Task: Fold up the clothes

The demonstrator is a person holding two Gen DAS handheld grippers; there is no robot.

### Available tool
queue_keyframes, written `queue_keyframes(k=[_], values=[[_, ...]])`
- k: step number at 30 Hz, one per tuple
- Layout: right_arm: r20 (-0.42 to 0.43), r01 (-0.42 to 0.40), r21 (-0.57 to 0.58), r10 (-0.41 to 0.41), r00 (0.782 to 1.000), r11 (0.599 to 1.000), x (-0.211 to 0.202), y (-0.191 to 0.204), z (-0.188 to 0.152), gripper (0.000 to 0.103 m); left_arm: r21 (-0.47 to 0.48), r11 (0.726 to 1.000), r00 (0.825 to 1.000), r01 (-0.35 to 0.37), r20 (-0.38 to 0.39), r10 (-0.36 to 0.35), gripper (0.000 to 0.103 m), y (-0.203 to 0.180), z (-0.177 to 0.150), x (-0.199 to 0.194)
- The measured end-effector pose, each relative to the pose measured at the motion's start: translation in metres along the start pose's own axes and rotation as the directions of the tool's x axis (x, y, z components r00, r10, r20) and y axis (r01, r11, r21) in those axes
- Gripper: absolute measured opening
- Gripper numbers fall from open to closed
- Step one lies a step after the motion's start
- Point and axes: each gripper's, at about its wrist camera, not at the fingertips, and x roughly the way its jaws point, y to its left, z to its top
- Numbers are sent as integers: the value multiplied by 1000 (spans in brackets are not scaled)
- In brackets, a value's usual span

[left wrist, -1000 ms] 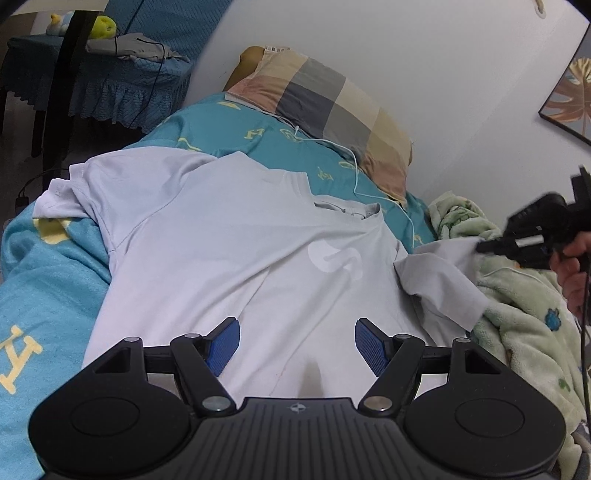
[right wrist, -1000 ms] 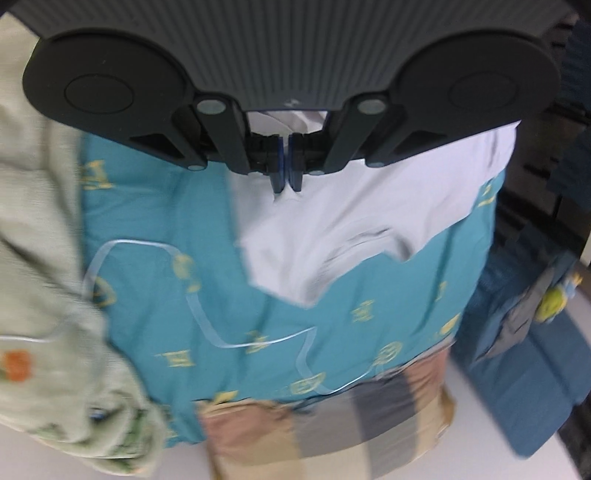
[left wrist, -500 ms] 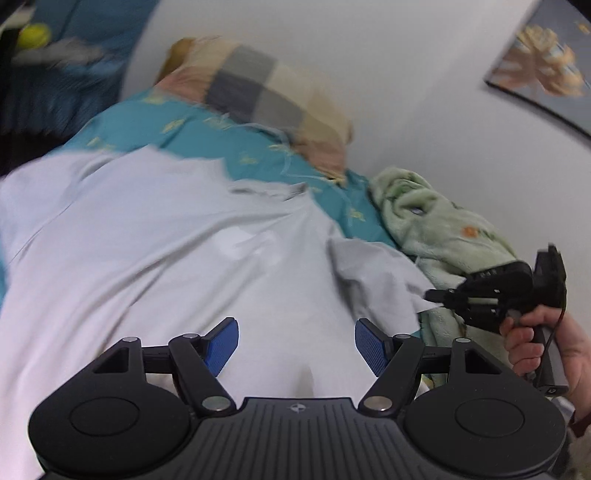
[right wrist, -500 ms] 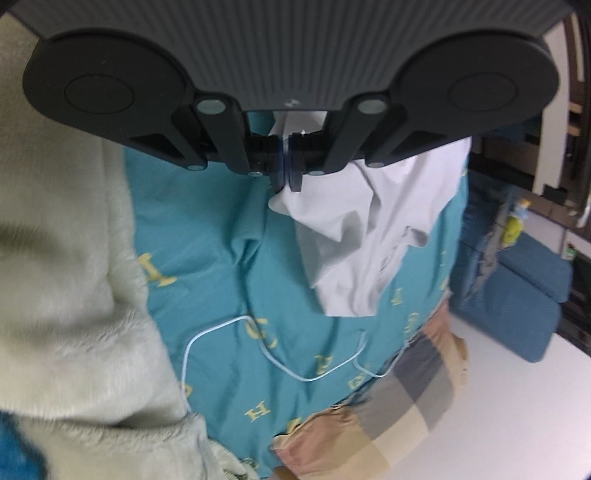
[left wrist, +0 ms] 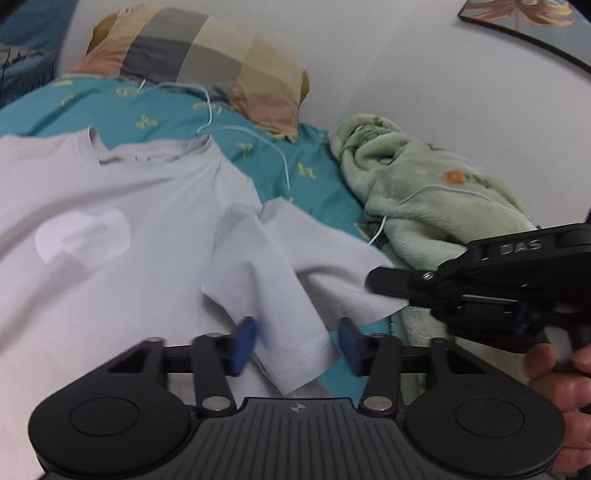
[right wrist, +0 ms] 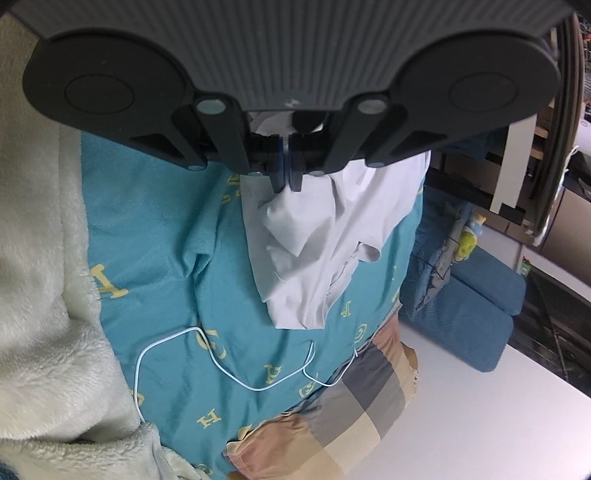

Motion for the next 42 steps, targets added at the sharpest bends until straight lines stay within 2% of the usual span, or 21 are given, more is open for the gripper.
queue_keyframes(k=[1,6,11,13,16,19,21,24,27,29,31,32,33,35,36,37,38,39,40,41,42], values=[[0,-5,1,5,1000,1000,-1,0,0,5,-14,1000,1000,1,-1,-1,3,3,0,0],[8,11,-9,-11,1000,1000,-6,0,-5,5,-126,990,995,69,84,-59,2,30,26,-34],[-18,-25,-8,25,1000,1000,-9,16,-23,5,-245,957,979,157,163,-119,2,70,83,-60],[-40,-57,-2,56,998,998,-3,29,-33,5,-264,950,977,169,175,-125,2,83,109,-61],[-67,-107,-17,105,992,994,20,57,-44,5,-255,956,984,143,144,-108,2,97,144,-51],[-84,-108,-78,101,991,991,50,87,-49,5,-232,969,993,90,99,-69,2,110,164,-35],[-101,-100,-84,92,991,991,72,93,-51,5,-225,974,998,38,58,-25,2,123,169,-21],[-126,-87,-94,74,989,992,103,98,-56,5,-216,976,999,-37,7,39,2,154,162,1],[-148,-56,-138,35,988,989,128,97,-64,6,-231,967,993,-110,-61,98,2,187,145,25],[-161,-51,-147,26,987,988,139,91,-69,6,-238,964,991,-118,-87,100,2,202,131,35],[-175,-58,-163,29,984,985,142,86,-73,7,-248,964,994,-99,-66,85,3,206,121,35],[-178,-61,-176,29,984,983,140,84,-74,8,-242,966,995,-92,-54,81,4,204,119,32],[-178,-69,-193,34,983,979,136,85,-74,8,-221,971,995,-94,-48,85,10,200,118,29],[-182,-84,-229,42,982,970,124,87,-73,9,-166,978,992,-123,-47,116,25,187,115,19],[-187,-82,-245,36,982,966,118,89,-72,9,-145,980,991,-134,-47,128,41,180,114,12],[-182,-78,-256,31,983,963,109,90,-71,11,-126,982,989,-143,-46,138,48,172,113,3],[-176,-73,-267,26,984,961,100,92,-70,14,-105,984,989,-145,-40,141,49,164,112,-7],[-164,-74,-273,30,986,959,89,93,-71,27,-85,985,989,-149,-34,146,52,154,110,-19],[-149,-77,-278,37,988,957,76,94,-73,36,-64,986,988,-155,-28,153,56,145,107,-31],[-133,-81,-285,44,990,955,63,95,-75,54,-44,986,987,-161,-22,160,58,135,104,-43],[-117,-82,-295,49,992,952,50,97,-77,65,-30,985,986,-167,-12,167,61,124,101,-56]])
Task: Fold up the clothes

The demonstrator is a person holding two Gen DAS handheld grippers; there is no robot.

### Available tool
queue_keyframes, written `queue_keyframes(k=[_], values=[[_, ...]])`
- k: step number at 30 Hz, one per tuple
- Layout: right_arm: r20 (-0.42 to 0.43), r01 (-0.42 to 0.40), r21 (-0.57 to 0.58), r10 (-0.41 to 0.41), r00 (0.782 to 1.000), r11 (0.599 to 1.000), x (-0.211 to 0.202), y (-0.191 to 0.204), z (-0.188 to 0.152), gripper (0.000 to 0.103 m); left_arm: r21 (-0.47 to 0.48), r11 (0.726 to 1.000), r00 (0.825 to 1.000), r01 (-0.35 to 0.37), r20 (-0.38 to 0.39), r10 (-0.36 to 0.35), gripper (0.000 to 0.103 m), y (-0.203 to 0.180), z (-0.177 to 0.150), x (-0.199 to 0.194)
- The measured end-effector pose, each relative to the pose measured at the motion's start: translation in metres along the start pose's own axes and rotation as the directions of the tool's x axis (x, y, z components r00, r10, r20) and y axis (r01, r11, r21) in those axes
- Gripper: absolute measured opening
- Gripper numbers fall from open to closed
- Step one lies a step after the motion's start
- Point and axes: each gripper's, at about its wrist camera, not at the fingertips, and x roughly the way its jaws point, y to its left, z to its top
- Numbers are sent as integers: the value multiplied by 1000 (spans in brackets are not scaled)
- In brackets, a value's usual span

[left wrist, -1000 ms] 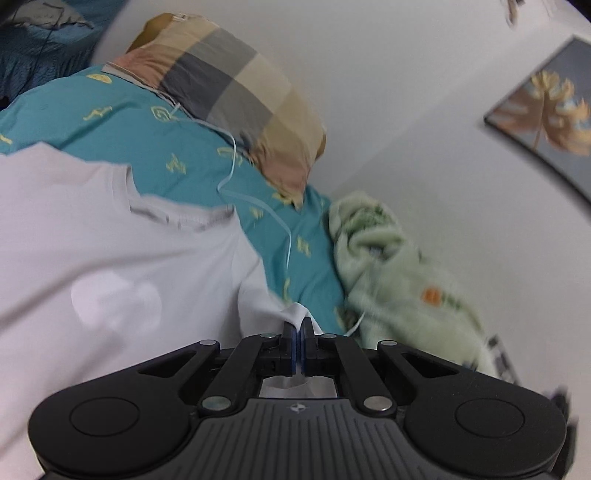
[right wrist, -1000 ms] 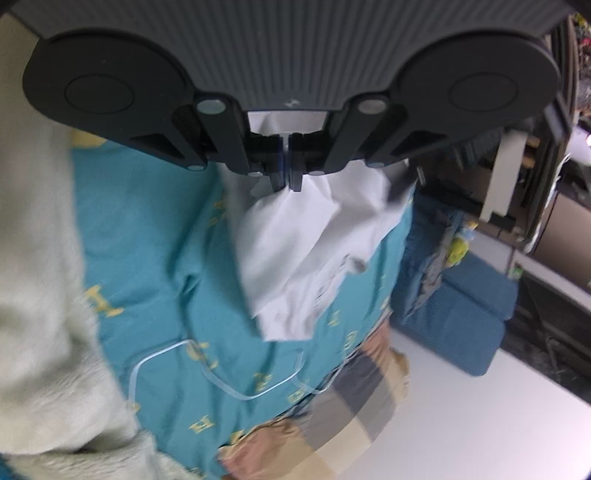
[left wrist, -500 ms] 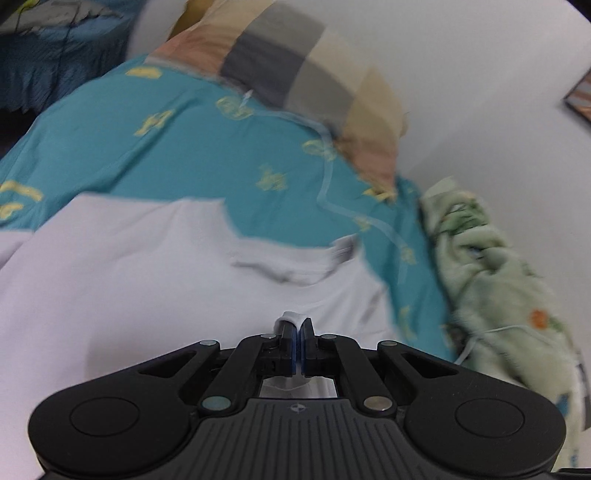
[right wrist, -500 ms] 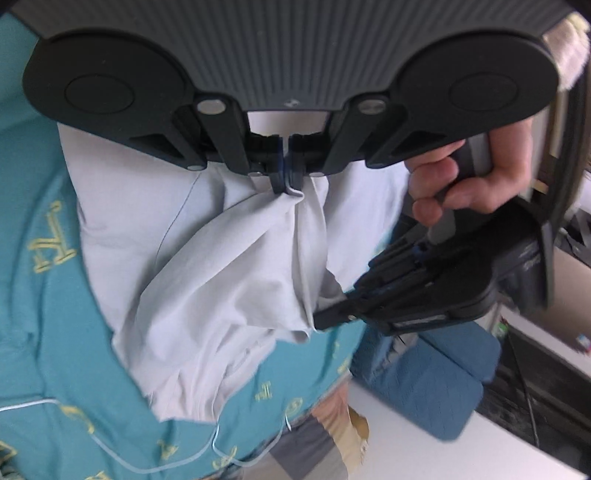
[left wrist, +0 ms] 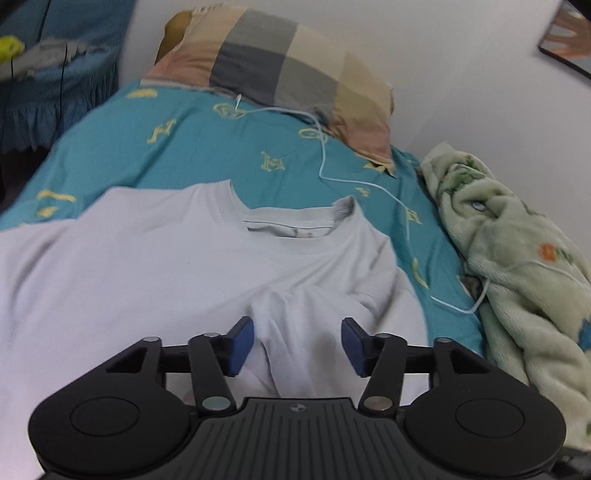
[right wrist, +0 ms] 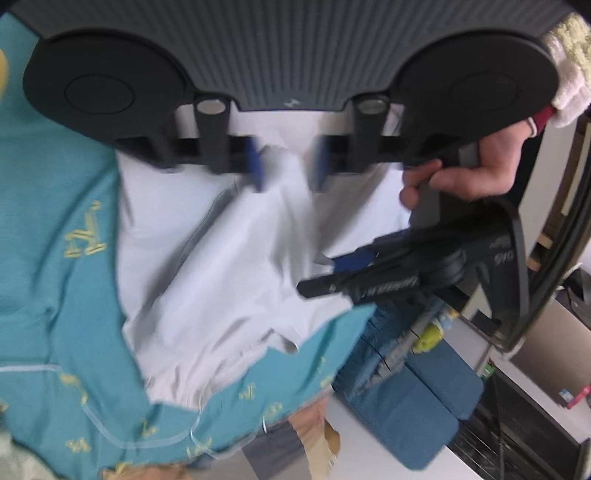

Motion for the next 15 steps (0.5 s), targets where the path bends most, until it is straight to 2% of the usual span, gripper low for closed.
queue_keyframes(k=[5,9,11,15], values=[[64,1,-25,0,998,1000,-67,18,-24,66,34,999,999,9,35,-10,65,-41,-33,-76],[103,45,-58,-38,994,997,-123,32,-56,66,20,998,998,52,38,-53,65,-73,-79,-132],[134,61,-57,-53,990,996,-152,34,-75,66,10,997,997,75,29,-75,65,-91,-106,-150],[221,91,9,-91,971,996,-208,26,-106,66,-16,991,991,131,-37,-132,65,-133,-167,-167]])
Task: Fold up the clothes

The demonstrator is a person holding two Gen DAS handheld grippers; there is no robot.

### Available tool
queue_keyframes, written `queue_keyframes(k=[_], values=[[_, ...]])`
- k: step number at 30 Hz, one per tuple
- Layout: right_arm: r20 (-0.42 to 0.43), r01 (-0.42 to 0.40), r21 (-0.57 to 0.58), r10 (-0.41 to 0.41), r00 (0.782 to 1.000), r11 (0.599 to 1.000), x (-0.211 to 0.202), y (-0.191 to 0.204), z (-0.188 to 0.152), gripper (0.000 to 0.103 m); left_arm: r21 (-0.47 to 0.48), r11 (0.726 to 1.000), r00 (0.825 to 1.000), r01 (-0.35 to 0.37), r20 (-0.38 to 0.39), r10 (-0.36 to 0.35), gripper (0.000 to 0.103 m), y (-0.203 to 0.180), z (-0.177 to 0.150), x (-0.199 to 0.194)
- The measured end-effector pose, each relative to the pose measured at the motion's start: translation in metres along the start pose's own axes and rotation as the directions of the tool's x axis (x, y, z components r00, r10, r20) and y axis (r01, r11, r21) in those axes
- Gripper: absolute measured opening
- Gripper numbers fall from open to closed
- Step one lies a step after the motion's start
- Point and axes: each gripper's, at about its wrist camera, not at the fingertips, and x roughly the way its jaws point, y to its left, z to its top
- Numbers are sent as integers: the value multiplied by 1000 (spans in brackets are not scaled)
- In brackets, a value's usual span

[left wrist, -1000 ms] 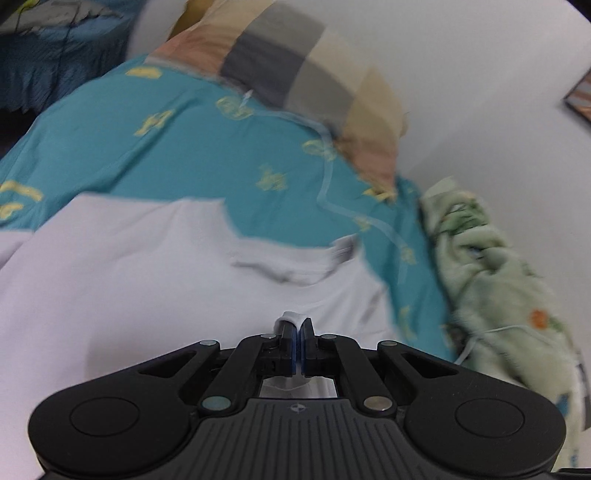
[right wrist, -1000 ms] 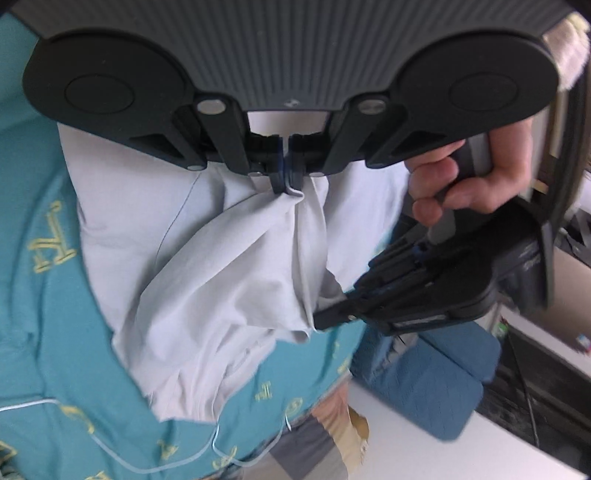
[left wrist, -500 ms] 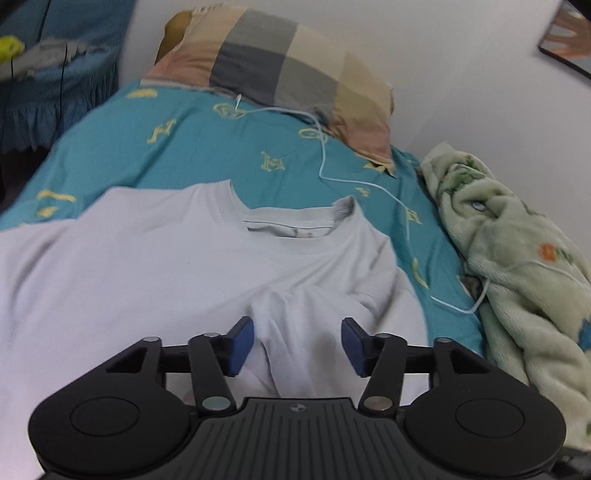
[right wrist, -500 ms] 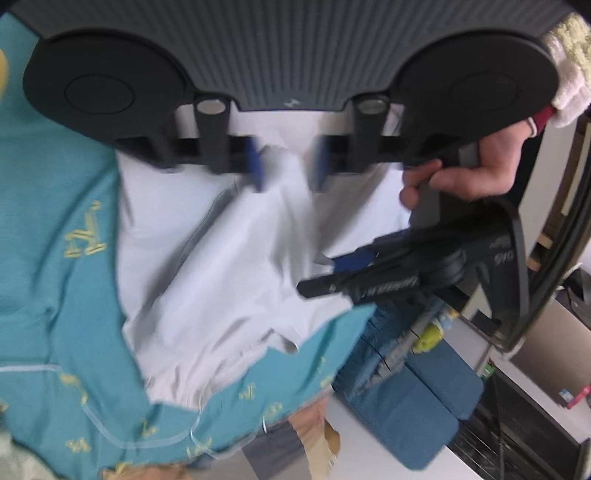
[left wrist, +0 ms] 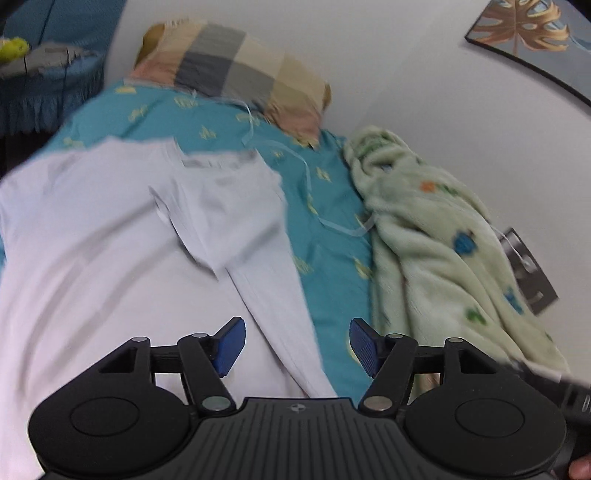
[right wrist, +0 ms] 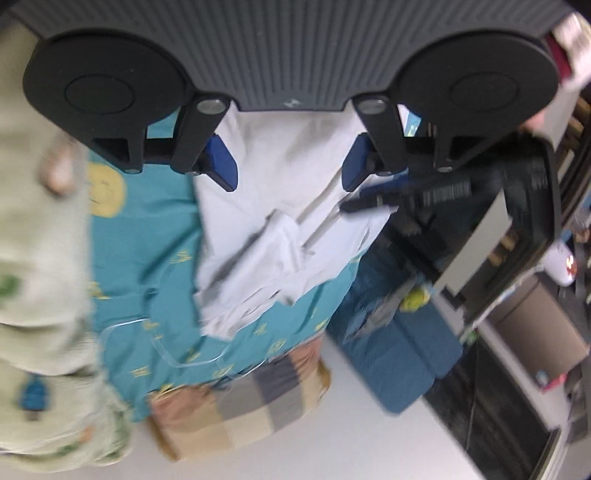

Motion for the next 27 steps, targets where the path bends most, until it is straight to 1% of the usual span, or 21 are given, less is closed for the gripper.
queue_keyframes(k=[2,4,6,9,11,12,13,14,15,16,18,21,23,25,27], values=[[50,27,28,-28,998,999,-24,-8,-8,66,21,1000,999,13,-42,-12,64,-23,-28,6],[92,34,58,-40,995,998,-41,-17,-13,66,36,999,996,24,-89,-21,63,-43,-53,18],[115,54,85,-64,991,995,-48,-29,-16,66,39,999,990,29,-139,-24,62,-61,-75,32],[102,100,108,-111,989,989,-42,-46,-16,66,49,999,981,25,-192,-15,57,-80,-94,59],[82,118,122,-128,988,985,-35,-56,-16,66,62,998,977,15,-215,-2,50,-86,-97,77],[74,122,129,-133,988,984,-32,-60,-17,66,67,998,974,7,-226,8,40,-88,-99,84],[64,124,137,-133,989,983,-28,-64,-18,66,68,998,971,0,-239,17,22,-89,-102,90],[53,124,145,-133,990,982,-25,-68,-19,66,51,999,966,5,-259,9,10,-87,-104,94],[41,125,154,-133,990,980,-22,-72,-20,66,27,1000,960,13,-280,-5,3,-83,-105,98],[33,122,161,-129,991,979,-21,-75,-22,66,1,1000,956,22,-294,-21,2,-78,-105,99],[27,113,170,-119,993,979,-19,-78,-23,66,-36,999,953,36,-298,-45,2,-67,-101,93],[25,102,169,-108,994,980,-19,-77,-24,66,-96,991,948,98,-292,-122,2,-47,-89,69],[19,99,159,-104,994,982,-18,-74,-25,66,-134,981,938,143,-297,-178,2,-30,-79,51],[6,101,143,-103,995,984,-15,-70,-26,66,-155,977,939,148,-287,-188,2,-9,-68,34],[-13,101,124,-100,995,987,-11,-65,-26,66,-150,980,942,130,-289,-170,2,12,-60,21]])
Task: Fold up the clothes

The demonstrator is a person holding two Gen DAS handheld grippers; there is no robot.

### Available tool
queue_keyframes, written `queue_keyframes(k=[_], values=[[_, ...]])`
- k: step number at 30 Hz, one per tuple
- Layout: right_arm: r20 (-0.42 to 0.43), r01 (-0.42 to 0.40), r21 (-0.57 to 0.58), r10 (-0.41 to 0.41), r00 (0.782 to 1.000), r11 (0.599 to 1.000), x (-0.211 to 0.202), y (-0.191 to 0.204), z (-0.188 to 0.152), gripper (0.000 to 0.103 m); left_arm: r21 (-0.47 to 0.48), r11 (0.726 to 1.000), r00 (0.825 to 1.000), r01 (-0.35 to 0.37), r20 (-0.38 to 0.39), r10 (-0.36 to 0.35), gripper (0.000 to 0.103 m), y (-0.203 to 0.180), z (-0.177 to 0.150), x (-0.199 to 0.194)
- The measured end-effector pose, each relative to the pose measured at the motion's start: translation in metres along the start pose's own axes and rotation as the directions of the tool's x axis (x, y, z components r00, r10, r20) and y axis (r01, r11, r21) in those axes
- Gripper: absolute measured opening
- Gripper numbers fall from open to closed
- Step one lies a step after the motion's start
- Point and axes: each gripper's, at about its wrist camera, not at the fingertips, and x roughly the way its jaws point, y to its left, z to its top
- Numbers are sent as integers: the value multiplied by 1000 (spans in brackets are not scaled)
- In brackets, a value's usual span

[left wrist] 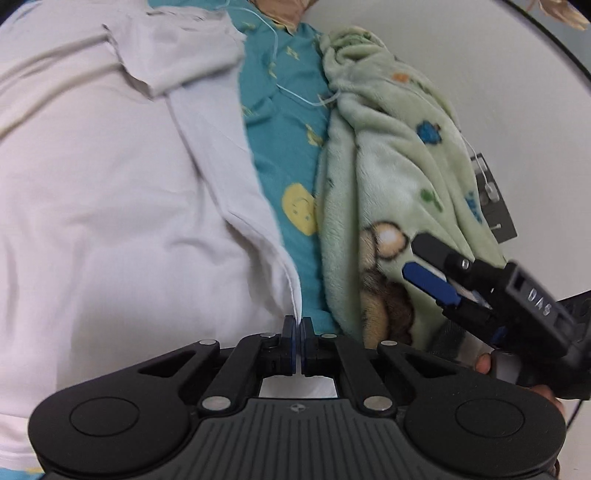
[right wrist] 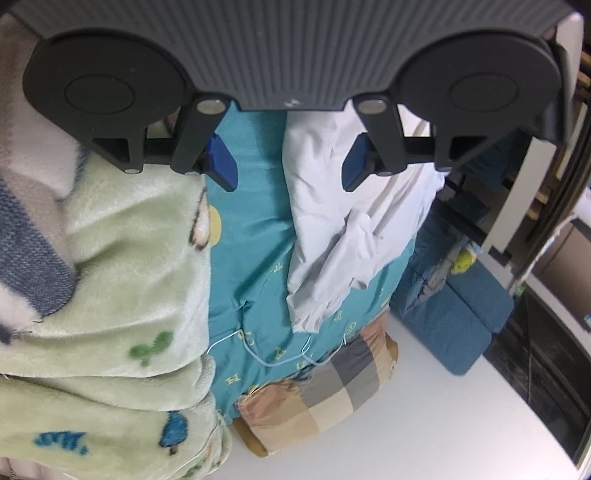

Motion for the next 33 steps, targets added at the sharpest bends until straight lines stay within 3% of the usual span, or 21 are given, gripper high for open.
queue_keyframes(k=[6,11,14,16,17,19,22,26,29,30,32,33], values=[[-79,-51,-14,49,996,999,16,11,-5,66,-15,989,989,-146,-12,146,2,46,9,-15],[-129,-75,10,75,989,997,28,16,-8,66,1,986,986,-169,14,169,4,62,5,-6],[-143,-69,12,70,987,998,32,18,-11,66,71,986,987,-153,58,149,19,53,3,-18],[-136,-59,11,60,989,998,31,19,-10,66,151,979,987,-138,107,123,37,41,2,-32],[-129,-57,13,58,990,998,30,19,-10,66,197,972,986,-131,131,107,42,32,2,-38],[-110,-64,12,65,992,998,26,20,-8,66,299,947,983,-114,171,65,49,13,3,-46],[-98,-74,10,74,992,997,24,20,-7,66,455,887,987,-80,159,7,58,-17,9,-40],[-115,-90,28,93,989,996,29,18,-6,66,612,790,1000,-18,23,5,59,-38,11,-2],[-119,-96,38,100,988,995,31,16,-5,66,678,735,996,-3,-65,64,59,-35,4,29],[-120,-98,41,103,987,994,32,15,-5,66,698,716,992,-3,-87,89,57,-31,0,38],[-131,-94,51,100,986,994,36,12,-5,66,714,700,984,18,-135,113,45,-25,-4,50],[-137,-91,56,98,986,994,38,10,-5,66,715,698,981,40,-162,110,22,-23,-5,53]])
